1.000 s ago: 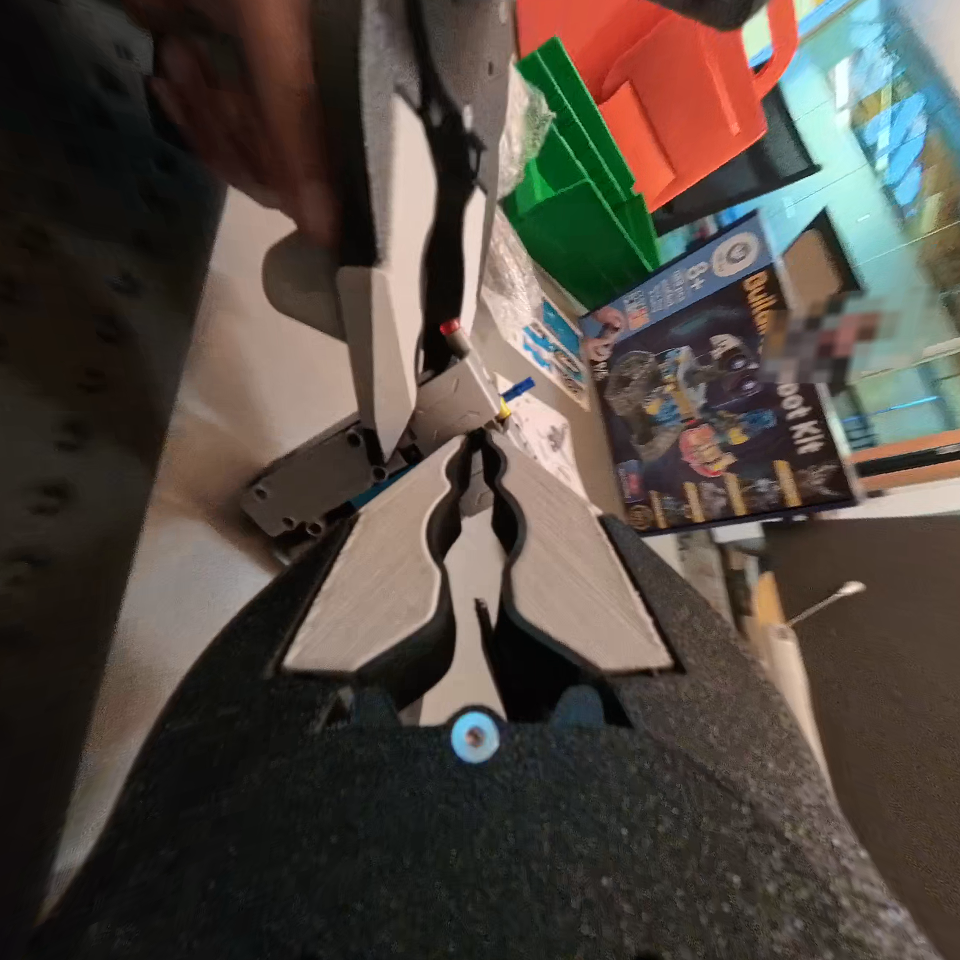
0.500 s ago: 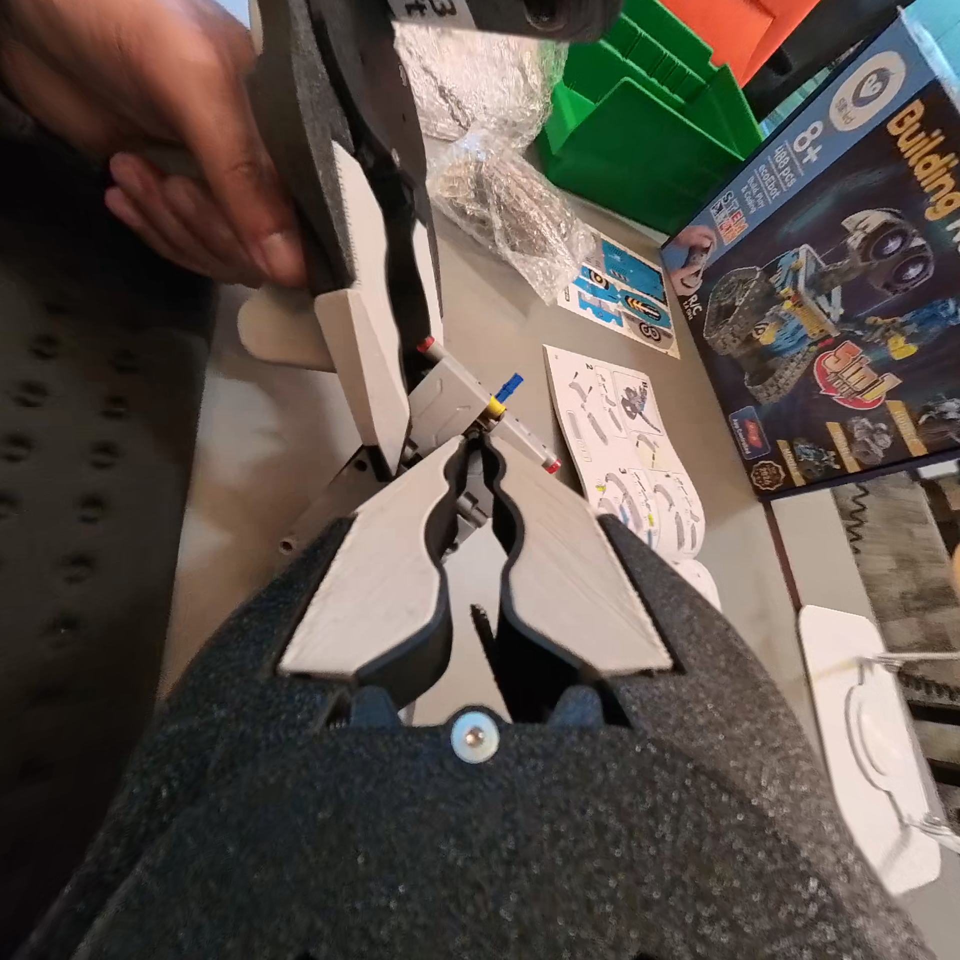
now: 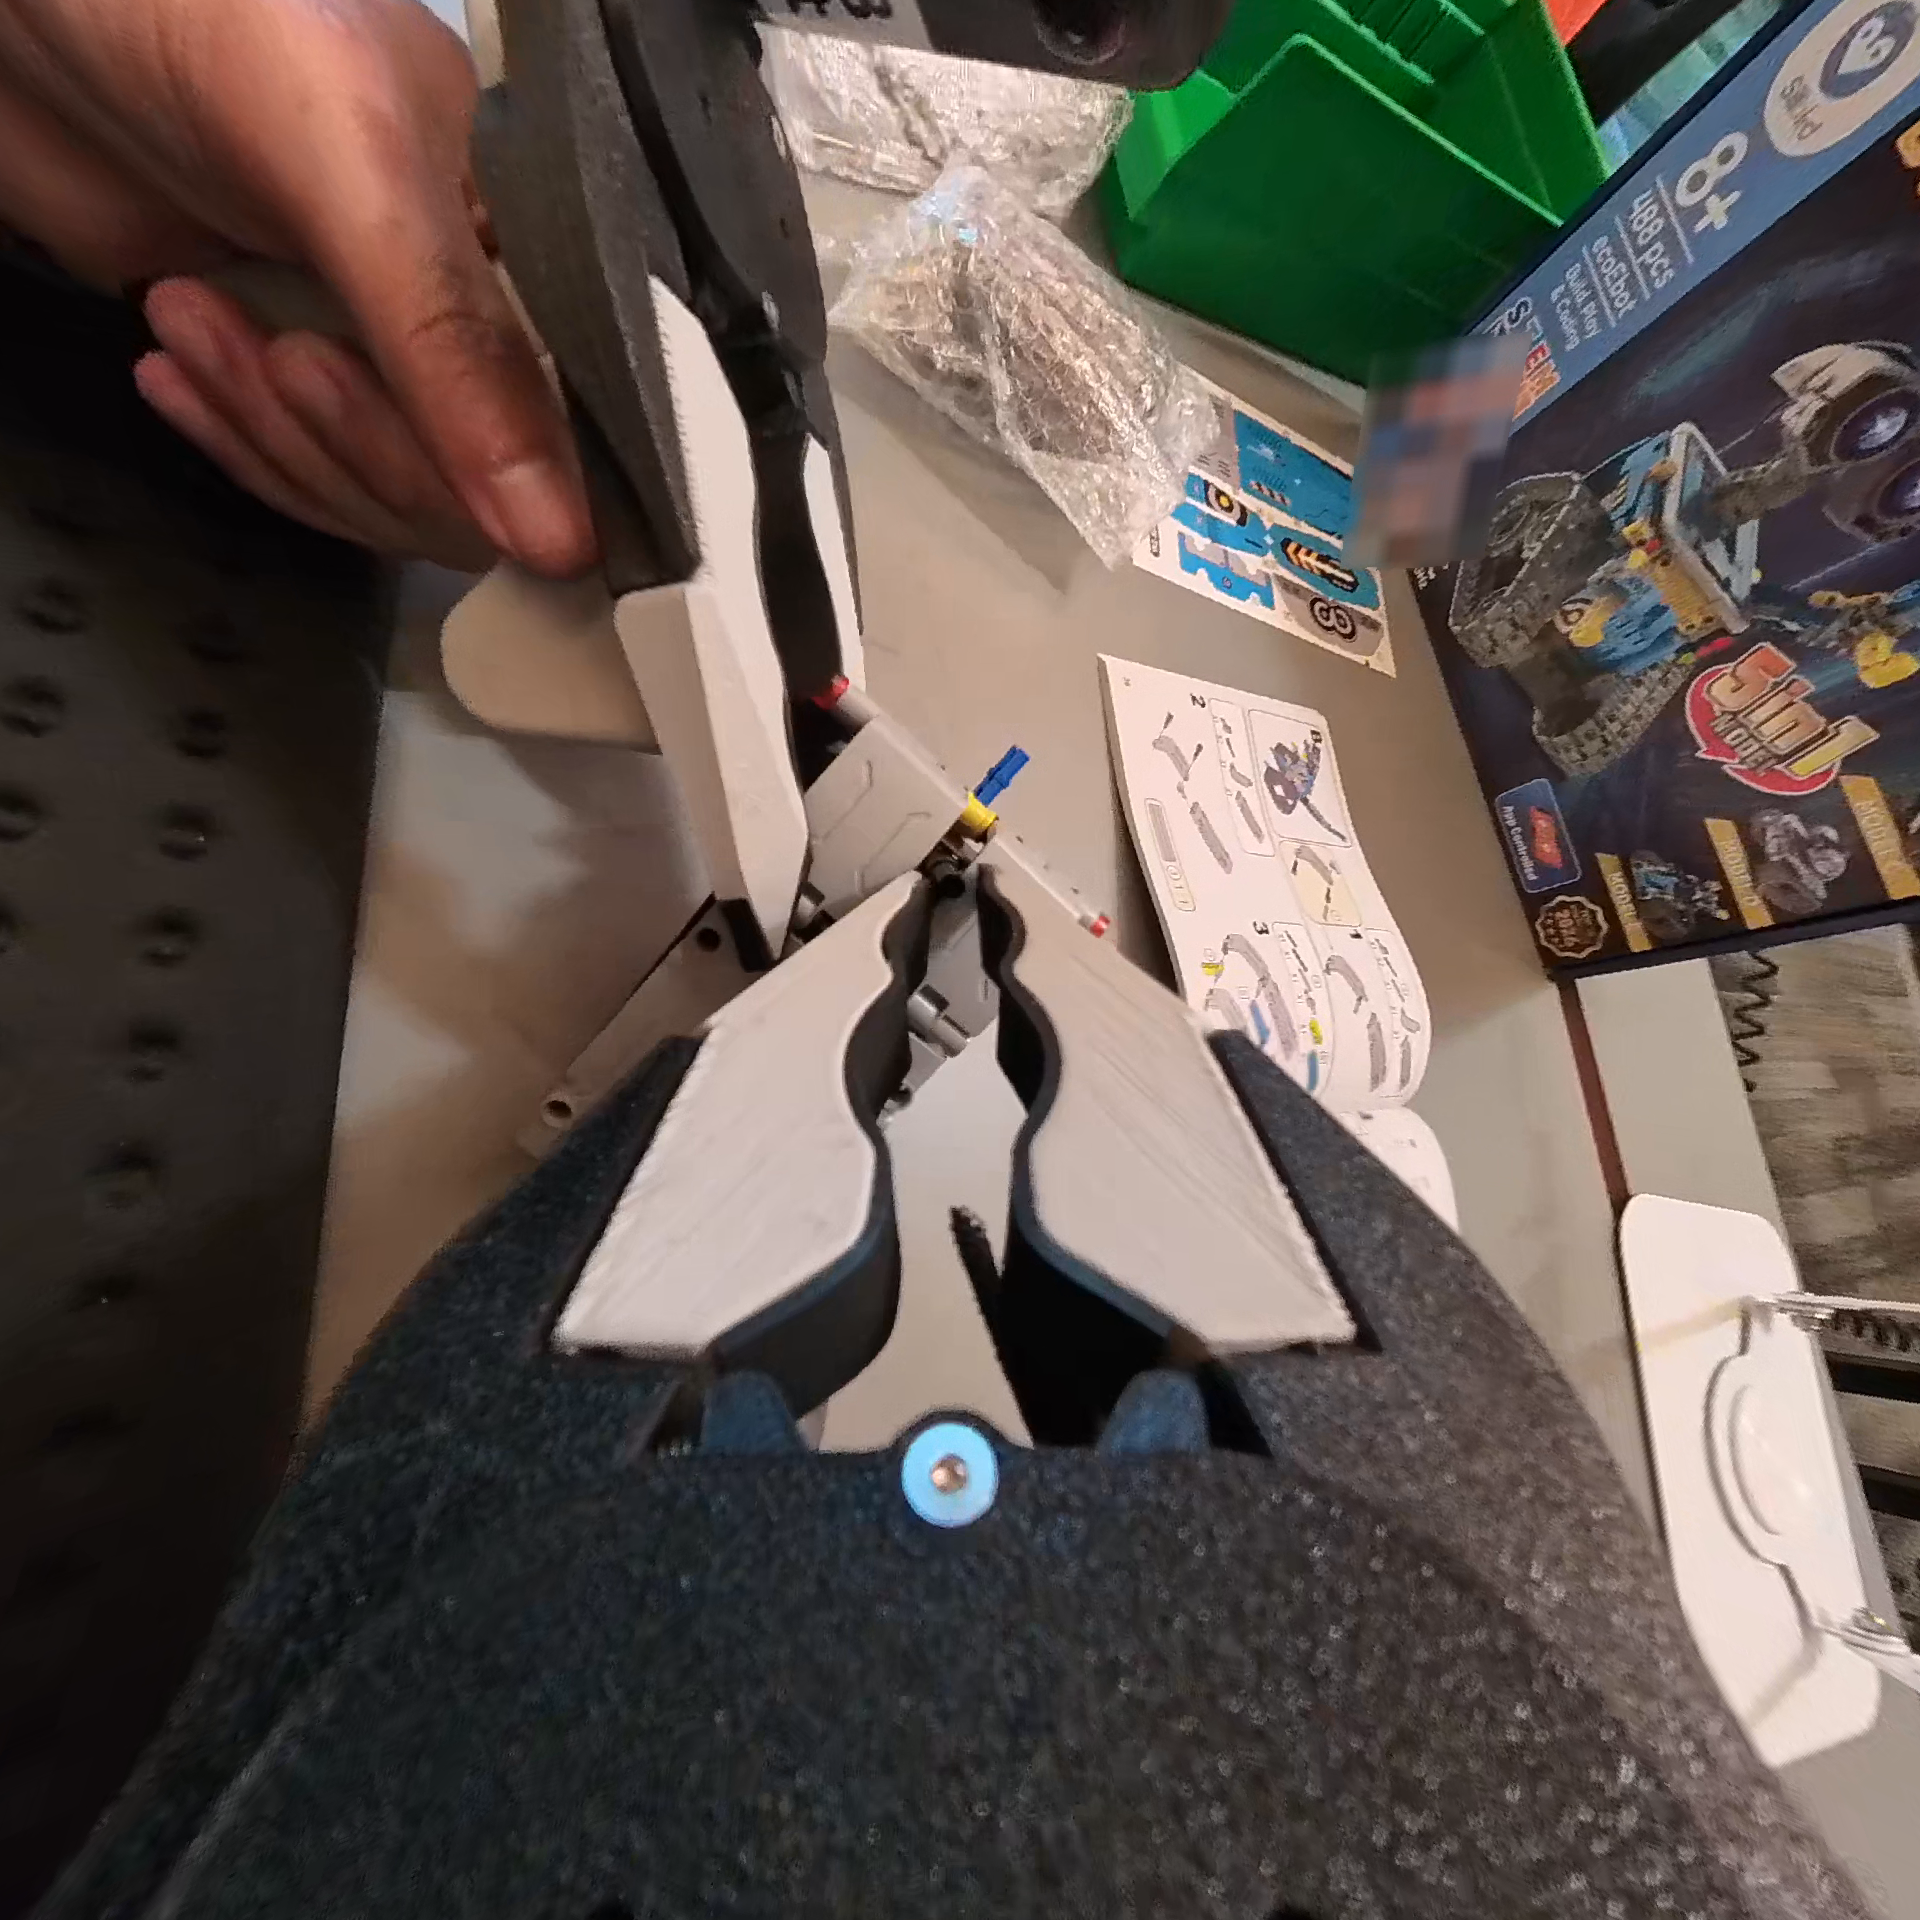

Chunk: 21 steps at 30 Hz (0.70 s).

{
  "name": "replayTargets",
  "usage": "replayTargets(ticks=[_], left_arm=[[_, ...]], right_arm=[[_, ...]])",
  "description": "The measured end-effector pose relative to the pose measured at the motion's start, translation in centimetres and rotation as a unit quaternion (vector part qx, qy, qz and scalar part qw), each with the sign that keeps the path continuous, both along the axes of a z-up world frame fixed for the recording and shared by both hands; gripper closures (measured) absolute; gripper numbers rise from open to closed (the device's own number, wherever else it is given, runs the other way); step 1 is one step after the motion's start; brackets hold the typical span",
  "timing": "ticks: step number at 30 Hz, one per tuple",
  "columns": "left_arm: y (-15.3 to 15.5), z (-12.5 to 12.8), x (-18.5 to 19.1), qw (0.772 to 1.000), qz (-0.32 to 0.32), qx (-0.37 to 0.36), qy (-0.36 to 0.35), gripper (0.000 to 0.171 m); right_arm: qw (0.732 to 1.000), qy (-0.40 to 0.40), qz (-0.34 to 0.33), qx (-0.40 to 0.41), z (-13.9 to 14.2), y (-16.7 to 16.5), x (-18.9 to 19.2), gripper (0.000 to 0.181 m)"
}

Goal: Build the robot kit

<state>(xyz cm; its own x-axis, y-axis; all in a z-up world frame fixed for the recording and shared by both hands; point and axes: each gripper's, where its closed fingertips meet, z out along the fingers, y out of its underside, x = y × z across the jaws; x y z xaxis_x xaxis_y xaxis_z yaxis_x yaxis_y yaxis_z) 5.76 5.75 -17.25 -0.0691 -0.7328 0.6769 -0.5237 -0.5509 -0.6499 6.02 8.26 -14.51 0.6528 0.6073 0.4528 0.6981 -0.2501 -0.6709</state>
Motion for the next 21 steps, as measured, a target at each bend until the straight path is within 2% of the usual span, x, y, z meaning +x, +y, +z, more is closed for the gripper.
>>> replayTargets(ticks=[10, 14, 18, 21], left_arm=[[0.22, -0.21, 0.01, 1.0, 0.002, -0.028, 0.007, 0.136], [0.32, -0.35, 0.04, 0.999, 0.004, -0.037, 0.011, 0.136], [0.45, -0.47, 0.04, 0.999, 0.007, -0.048, 0.015, 0.136], [0.41, -0.44, 0.07, 0.999, 0.005, -0.047, 0.013, 0.136]], right_arm=[[1.0, 0.026, -0.005, -0.002, -0.17, 0.37, 0.17, 0.171], [0.999, 0.033, -0.001, -0.008, -0.45, 0.36, 0.03, 0.176], [1.0, 0.009, 0.006, 0.011, -0.16, 0.35, -0.09, 0.178], [0.999, -0.053, 0.004, 0.012, -0.33, 0.31, 0.27, 0.178]])
